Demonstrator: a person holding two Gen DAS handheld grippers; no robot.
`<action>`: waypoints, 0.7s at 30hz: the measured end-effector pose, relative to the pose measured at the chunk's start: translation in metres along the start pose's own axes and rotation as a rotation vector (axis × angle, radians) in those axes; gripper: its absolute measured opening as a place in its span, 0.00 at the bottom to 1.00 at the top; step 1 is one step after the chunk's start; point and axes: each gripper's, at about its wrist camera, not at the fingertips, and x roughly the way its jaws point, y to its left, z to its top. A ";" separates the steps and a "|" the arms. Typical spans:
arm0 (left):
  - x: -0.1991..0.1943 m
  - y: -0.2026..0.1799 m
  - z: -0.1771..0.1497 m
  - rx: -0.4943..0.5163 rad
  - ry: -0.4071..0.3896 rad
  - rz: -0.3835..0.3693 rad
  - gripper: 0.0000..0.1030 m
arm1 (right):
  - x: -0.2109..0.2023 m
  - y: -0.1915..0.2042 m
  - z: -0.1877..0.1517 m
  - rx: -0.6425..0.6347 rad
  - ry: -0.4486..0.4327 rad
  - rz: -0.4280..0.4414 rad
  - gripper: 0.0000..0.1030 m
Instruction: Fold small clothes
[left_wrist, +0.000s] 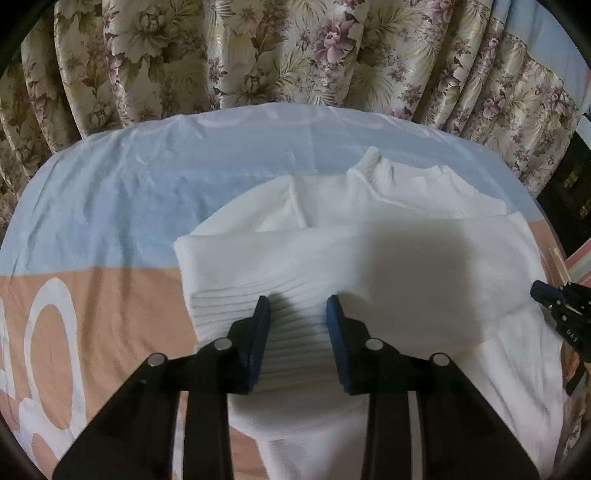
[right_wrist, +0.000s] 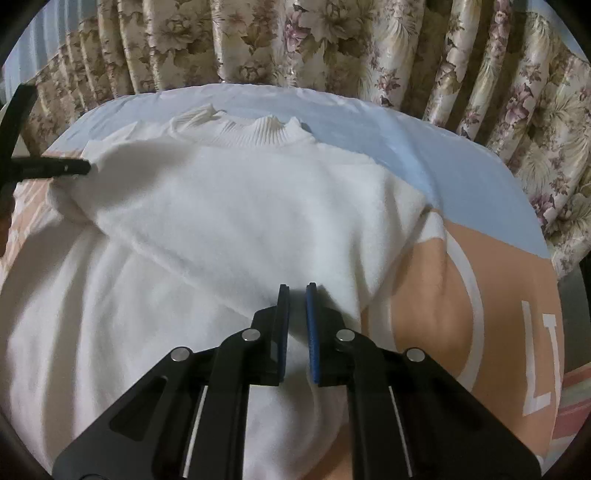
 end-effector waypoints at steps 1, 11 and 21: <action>-0.003 -0.001 -0.001 0.008 0.000 0.016 0.33 | -0.001 -0.001 -0.002 0.004 -0.002 0.003 0.06; -0.064 -0.038 -0.042 0.050 -0.031 0.064 0.80 | -0.017 -0.022 0.027 0.118 -0.047 0.066 0.30; -0.076 -0.050 -0.090 0.017 0.025 0.073 0.86 | -0.041 -0.017 0.019 0.190 -0.109 0.106 0.92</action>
